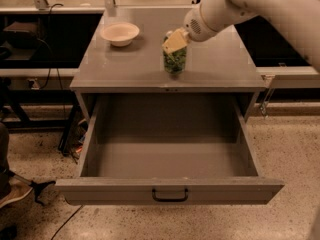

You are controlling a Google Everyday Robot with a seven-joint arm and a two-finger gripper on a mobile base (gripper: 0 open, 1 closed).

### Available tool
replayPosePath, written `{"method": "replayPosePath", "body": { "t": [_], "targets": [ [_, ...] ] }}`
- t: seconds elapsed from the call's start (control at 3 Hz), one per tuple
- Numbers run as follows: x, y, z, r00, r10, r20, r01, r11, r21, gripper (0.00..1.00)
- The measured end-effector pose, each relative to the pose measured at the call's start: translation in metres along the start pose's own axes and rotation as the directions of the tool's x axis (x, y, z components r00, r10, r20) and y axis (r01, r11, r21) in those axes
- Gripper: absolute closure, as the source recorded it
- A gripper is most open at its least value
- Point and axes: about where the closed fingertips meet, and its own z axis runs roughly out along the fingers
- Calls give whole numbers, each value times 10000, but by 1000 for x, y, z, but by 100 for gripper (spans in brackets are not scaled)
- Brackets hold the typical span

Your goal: Place green can into top drawer

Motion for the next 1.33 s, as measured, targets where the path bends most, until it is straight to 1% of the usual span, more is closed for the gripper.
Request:
{"method": "replayPosePath", "body": {
  "t": [0.33,0.67,1.0,1.33],
  "targets": [
    [26,21,-54,9976,329,-612,-306,9988,379,100],
    [64,45,-70,9883,971,-1175,-944,9951,285,100],
    [106,71,-57,9788,1412,-1483,-1451,9893,-160,100],
    [105,70,-57,9790,1407,-1476,-1445,9894,-151,100]
  ]
}}
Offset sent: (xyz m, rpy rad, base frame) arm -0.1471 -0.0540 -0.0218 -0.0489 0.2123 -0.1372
